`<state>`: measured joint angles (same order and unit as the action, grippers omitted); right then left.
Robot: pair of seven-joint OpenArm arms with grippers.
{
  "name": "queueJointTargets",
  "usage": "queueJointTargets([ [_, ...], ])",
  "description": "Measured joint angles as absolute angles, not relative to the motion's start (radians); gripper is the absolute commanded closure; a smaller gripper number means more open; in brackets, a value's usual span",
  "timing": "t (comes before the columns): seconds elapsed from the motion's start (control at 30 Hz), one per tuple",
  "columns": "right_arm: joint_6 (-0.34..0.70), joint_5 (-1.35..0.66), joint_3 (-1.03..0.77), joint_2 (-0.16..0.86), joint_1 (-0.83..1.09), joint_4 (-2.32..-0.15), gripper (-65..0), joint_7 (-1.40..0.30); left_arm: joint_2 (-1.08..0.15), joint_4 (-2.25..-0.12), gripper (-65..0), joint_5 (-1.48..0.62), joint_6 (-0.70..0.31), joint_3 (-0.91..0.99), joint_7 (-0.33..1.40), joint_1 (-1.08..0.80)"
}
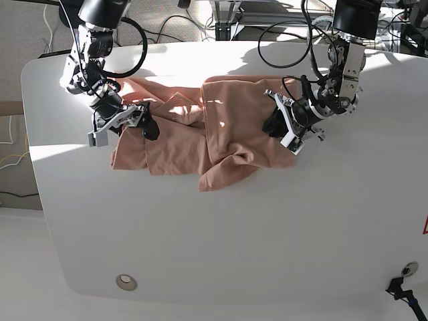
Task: Fold the T-shirt properly
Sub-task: 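Lift the bundle with both grippers and bring them together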
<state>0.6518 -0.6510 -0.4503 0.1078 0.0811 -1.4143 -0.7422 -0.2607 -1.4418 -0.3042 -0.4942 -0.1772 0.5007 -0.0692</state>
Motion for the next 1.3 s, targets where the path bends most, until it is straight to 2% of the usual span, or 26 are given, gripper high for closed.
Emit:
queueJointTargets([
  [0.17, 0.643, -0.628, -0.440, 0.108, 0.086, -1.412, 0.0, -0.764, -0.261, -1.442, -9.7, -0.304, -0.495, -0.177, 0.500, -0.069],
  [0.37, 0.632, -0.627, -0.351, 0.104, 0.101, -1.484, 0.0, -0.762, -0.259, -1.442, -9.7, -0.304, -0.494, -0.177, 0.501, -0.069],
  [0.7, 0.418, -0.632, -0.070, 0.109, 0.142, -1.808, 0.0, -0.764, -0.259, -1.440, -9.7, -0.303, -0.494, -0.178, 0.503, -0.065],
  [1.07, 0.364, -0.627, 0.194, -0.026, 0.107, -1.822, 0.0, -0.772, -0.258, -1.437, -9.7, -0.295, -0.493, -0.183, 0.509, -0.052],
  [1.3, 0.314, -0.628, 0.281, -0.033, 0.092, -1.807, 0.0, -0.764, -0.259, -1.468, -9.7, -0.280, -0.486, -0.183, 0.537, -0.057],
])
